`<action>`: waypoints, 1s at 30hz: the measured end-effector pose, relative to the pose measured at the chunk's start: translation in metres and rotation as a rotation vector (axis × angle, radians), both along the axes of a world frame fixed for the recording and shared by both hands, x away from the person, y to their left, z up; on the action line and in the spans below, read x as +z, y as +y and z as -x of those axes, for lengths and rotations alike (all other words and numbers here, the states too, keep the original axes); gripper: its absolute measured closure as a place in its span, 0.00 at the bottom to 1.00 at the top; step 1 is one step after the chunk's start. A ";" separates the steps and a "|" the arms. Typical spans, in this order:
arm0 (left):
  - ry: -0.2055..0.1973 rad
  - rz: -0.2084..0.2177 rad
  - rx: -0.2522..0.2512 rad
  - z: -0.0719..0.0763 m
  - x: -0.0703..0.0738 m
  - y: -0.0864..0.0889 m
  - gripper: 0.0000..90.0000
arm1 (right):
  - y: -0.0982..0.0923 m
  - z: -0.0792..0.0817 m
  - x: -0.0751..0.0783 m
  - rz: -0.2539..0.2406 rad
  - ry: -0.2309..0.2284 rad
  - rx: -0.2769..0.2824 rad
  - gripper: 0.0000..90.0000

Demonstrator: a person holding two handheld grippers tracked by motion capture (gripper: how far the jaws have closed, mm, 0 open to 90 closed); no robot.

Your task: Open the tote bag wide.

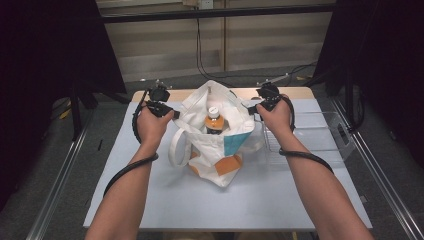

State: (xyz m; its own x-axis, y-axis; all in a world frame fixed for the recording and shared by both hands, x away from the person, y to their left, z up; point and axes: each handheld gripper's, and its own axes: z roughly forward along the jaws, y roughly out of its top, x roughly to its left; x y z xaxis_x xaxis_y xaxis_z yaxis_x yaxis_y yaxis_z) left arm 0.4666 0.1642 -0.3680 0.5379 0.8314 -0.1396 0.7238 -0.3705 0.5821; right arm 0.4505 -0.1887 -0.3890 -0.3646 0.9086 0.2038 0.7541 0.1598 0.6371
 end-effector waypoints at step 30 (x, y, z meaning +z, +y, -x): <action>0.031 -0.015 0.003 0.006 -0.020 0.004 0.98 | -0.006 0.005 -0.021 0.021 0.026 0.010 0.95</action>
